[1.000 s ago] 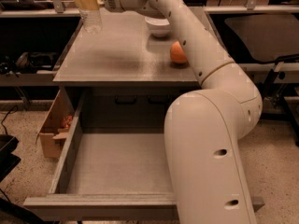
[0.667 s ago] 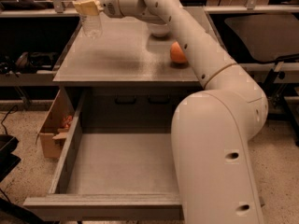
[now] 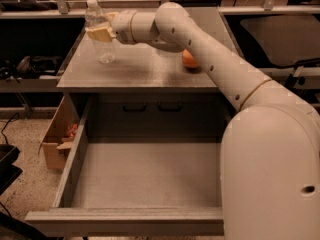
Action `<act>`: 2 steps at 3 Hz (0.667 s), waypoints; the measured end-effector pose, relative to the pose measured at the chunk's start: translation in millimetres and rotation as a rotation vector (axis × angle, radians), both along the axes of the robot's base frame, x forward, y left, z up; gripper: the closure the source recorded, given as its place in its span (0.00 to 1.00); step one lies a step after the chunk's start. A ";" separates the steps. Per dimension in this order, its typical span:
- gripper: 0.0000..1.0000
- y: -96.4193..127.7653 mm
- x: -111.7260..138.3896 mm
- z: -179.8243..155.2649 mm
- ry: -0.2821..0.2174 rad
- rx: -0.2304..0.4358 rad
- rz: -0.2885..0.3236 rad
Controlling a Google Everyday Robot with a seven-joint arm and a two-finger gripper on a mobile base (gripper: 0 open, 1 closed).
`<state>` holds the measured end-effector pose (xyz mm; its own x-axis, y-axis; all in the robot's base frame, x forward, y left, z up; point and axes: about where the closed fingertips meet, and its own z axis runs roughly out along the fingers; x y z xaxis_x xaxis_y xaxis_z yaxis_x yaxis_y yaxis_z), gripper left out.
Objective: Pick water bottle from top drawer and place on counter
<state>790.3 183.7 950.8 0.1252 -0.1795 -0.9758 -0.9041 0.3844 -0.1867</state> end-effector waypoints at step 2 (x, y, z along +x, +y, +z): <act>0.82 7.3 -9.9 -19.3 0.050 -0.015 0.027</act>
Offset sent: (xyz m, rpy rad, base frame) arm -0.0099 0.0074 -0.0261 -0.0145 0.0503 0.0271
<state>780.4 191.1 931.5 0.0811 -0.1909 -0.9783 -0.9225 0.3572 -0.1462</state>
